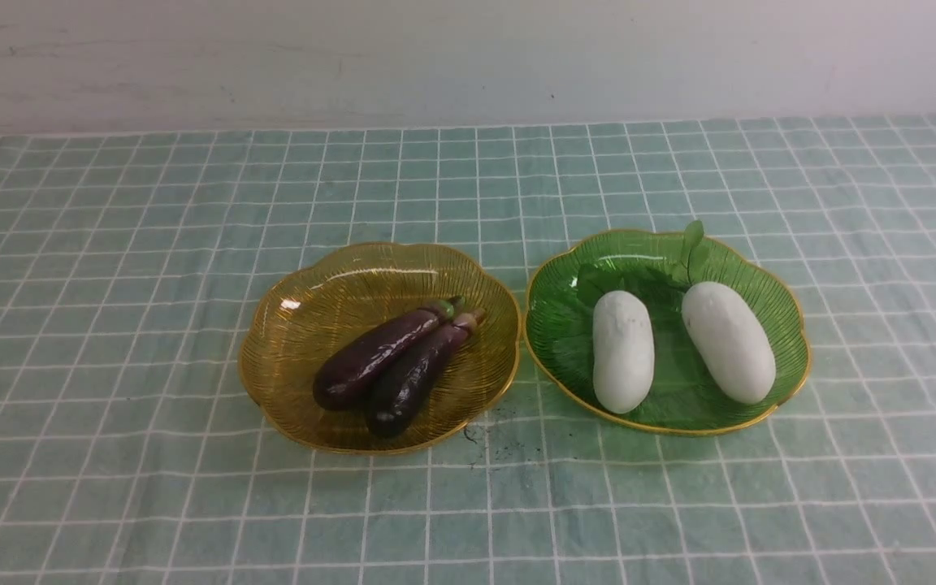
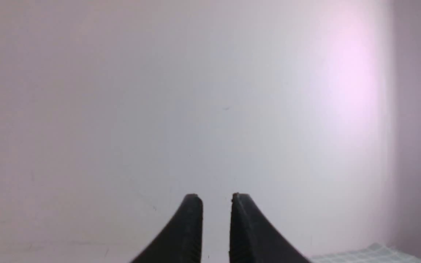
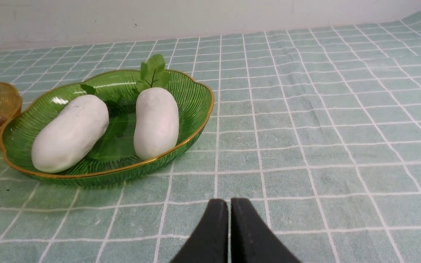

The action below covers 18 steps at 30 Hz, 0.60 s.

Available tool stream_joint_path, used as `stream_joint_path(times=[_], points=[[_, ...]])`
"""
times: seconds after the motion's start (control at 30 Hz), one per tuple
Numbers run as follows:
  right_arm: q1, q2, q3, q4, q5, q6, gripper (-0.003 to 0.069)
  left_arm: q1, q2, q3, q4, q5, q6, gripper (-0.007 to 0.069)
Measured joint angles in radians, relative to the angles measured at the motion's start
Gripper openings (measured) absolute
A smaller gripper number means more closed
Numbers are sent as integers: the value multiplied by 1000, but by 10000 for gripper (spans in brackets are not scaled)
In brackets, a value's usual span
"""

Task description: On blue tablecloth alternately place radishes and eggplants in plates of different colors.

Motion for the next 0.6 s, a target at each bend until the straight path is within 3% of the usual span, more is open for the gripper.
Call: stream_joint_path(times=[0.43, 0.6], points=[[0, 0, 0, 0, 0, 0, 2, 0, -1, 139, 32, 86, 0, 99], [0, 0, 0, 0, 0, 1, 2, 18, -32, 276, 170, 140, -7, 99]])
